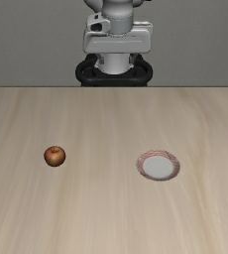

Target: Pick the apple and place it on the plate

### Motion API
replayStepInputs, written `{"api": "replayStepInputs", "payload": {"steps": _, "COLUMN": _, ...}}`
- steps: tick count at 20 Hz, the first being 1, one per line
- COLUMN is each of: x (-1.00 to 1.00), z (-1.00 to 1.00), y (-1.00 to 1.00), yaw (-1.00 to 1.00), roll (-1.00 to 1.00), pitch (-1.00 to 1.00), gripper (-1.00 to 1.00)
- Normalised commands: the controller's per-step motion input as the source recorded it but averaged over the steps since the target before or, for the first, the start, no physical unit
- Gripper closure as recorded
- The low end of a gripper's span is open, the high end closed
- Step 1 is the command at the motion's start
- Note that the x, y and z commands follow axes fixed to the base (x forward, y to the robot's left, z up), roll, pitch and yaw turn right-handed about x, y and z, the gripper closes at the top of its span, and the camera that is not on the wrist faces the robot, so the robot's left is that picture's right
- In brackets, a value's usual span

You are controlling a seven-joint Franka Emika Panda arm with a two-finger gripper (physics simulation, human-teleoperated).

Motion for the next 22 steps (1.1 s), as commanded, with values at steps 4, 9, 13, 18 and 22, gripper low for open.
{"api": "replayStepInputs", "payload": {"steps": 4, "x": 0.00, "z": 0.00, "y": -1.00, "yaw": 0.00, "roll": 0.00, "pitch": 0.00, "gripper": -1.00}}
{"api": "replayStepInputs", "payload": {"steps": 9, "x": 0.00, "z": 0.00, "y": -1.00, "yaw": 0.00, "roll": 0.00, "pitch": 0.00, "gripper": -1.00}}
{"api": "replayStepInputs", "payload": {"steps": 13, "x": 0.00, "z": 0.00, "y": -1.00, "yaw": 0.00, "roll": 0.00, "pitch": 0.00, "gripper": -1.00}}
{"api": "replayStepInputs", "payload": {"steps": 18, "x": 0.40, "z": 0.00, "y": -0.60, "yaw": 0.00, "roll": 0.00, "pitch": 0.00, "gripper": -1.00}}
{"api": "replayStepInputs", "payload": {"steps": 22, "x": 1.00, "z": 0.00, "y": 0.00, "yaw": 0.00, "roll": 0.00, "pitch": 0.00, "gripper": -1.00}}
